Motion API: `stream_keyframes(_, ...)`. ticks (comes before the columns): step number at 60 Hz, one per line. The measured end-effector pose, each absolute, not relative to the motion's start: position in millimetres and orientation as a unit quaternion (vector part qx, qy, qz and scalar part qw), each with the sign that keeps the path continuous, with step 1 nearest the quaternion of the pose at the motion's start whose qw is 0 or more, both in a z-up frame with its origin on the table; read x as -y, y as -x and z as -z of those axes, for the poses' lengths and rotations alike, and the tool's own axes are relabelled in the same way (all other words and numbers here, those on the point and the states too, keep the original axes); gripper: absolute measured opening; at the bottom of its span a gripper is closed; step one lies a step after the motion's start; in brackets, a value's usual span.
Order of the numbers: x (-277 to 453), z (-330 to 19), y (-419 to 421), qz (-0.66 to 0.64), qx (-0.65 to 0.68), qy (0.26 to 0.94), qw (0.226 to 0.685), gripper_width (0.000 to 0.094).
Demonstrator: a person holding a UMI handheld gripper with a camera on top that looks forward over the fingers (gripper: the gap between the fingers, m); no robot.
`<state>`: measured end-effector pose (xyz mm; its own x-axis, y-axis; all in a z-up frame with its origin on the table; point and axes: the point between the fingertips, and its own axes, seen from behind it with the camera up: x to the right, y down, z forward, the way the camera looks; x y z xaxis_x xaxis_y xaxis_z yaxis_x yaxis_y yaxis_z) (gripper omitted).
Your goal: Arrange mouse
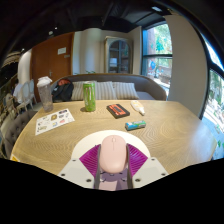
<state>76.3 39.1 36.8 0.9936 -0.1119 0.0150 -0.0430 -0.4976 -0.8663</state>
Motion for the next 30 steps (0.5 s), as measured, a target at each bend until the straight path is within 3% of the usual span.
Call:
stream_keyframes(20, -47.3, 5.1, -63.3, -0.009, -0.024, 0.881, 0.472, 0.0394)
stream_keyframes(30, -48.3, 8.8, -60.3, -0.020, -0.018, 0.891, 0.453, 0.0479)
